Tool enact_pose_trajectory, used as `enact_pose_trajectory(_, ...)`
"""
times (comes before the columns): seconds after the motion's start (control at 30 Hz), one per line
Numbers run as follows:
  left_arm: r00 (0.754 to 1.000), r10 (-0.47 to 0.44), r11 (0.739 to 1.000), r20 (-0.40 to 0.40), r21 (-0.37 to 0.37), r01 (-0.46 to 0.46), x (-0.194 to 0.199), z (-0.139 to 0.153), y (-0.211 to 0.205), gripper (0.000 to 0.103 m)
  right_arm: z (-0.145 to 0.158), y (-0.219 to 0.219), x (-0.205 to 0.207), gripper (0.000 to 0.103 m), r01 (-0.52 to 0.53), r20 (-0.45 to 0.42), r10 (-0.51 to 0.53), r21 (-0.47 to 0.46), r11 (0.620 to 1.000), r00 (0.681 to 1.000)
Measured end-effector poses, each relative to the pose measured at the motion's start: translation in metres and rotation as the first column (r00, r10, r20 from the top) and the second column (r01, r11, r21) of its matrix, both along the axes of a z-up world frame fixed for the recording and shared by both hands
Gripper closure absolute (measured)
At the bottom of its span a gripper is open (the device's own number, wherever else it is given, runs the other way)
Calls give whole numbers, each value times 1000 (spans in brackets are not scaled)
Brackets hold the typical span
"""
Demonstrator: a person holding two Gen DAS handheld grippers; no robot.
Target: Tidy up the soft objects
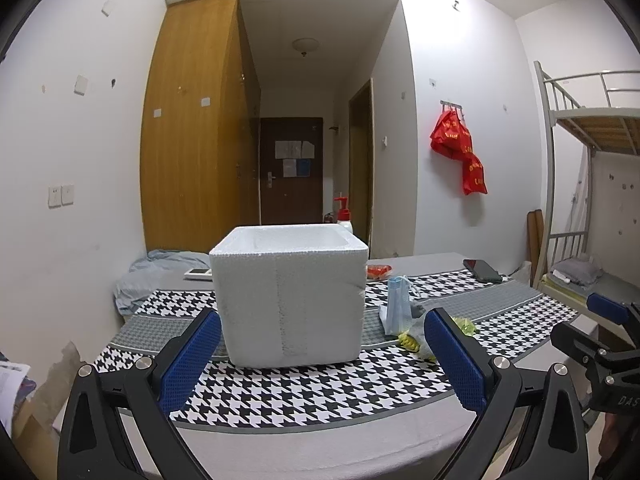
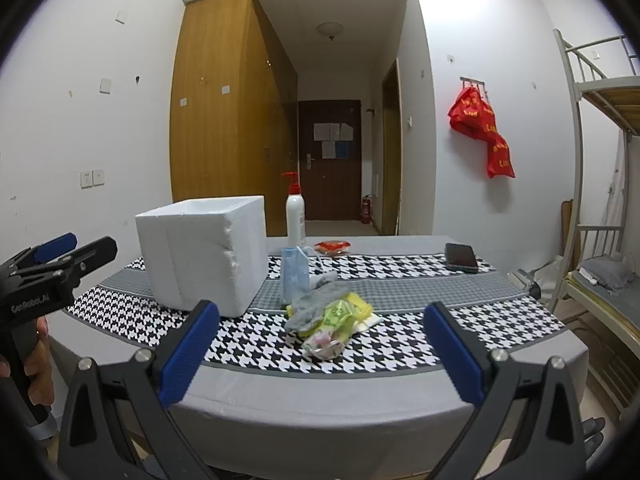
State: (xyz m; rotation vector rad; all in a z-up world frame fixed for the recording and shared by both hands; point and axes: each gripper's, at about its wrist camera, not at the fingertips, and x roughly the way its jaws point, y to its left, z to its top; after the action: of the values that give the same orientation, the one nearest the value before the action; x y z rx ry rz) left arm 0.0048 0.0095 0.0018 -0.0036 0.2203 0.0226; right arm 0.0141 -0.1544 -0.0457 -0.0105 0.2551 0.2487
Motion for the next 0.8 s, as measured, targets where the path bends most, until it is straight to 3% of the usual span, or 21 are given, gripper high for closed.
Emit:
enact_pose_trajectory(0.5,1000,-31,999,1,4,31,10,-1,3,1,-1,0,12,0,-4,-25,4,-2,1000,1000)
enact_pose_trajectory(0.8,992,-113,994,-61,4,113,39,-11,-8,1,-9,-5,36,0,-5,-76,5,5,1000,997)
